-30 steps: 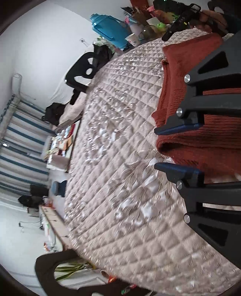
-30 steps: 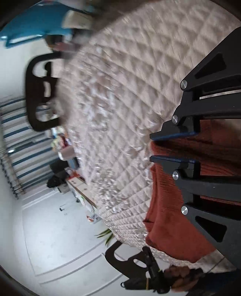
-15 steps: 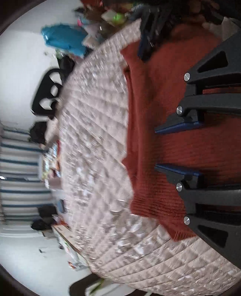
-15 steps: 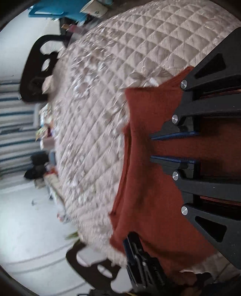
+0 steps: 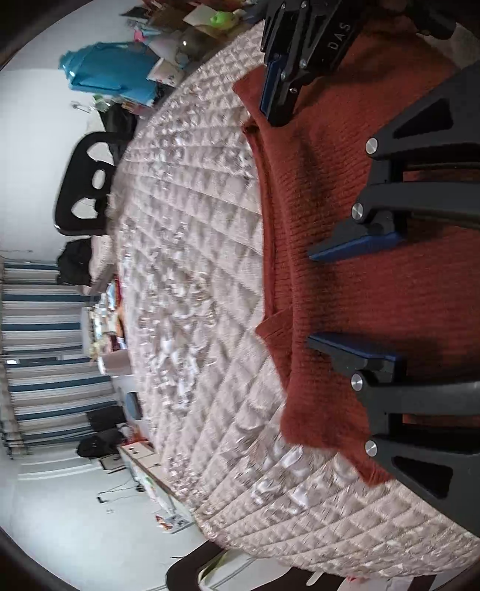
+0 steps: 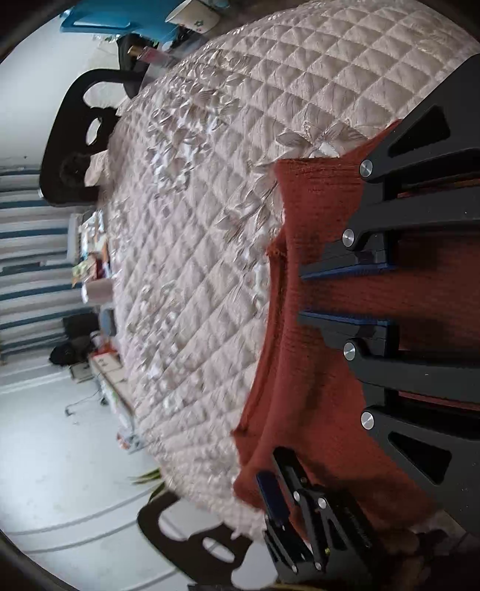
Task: Fold small clothes
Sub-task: 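Open both tools and withdraw them from the folded sweater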
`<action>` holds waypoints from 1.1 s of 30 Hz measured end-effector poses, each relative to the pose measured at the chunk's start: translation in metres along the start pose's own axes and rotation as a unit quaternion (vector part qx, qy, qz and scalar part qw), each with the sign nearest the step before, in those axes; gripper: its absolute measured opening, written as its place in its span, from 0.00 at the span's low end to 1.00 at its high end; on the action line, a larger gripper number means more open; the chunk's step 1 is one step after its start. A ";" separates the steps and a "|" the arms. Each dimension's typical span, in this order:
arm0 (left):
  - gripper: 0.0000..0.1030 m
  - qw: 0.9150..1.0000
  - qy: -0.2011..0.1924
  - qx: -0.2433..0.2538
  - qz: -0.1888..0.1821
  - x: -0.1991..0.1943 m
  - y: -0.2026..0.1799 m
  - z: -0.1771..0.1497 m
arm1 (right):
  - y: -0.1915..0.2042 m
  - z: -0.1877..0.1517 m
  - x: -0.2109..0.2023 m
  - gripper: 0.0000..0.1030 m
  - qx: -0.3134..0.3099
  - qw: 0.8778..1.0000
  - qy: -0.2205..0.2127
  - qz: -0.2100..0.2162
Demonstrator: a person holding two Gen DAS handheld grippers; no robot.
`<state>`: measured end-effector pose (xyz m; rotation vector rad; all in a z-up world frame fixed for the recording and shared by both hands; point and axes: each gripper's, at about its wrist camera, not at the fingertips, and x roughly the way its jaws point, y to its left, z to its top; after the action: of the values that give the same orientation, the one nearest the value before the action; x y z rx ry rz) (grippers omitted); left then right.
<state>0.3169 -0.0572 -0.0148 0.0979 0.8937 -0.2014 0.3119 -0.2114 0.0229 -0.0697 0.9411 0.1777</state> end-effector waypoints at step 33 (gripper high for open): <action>0.44 0.999 -0.043 0.016 0.018 -0.082 -0.026 -0.068 | 0.006 -0.094 -0.089 0.17 -0.002 0.999 -0.053 -0.009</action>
<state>0.2097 -0.0606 0.0068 0.1351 0.8034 -0.1852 0.1847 -0.2288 0.0393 -0.0717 0.8337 0.1657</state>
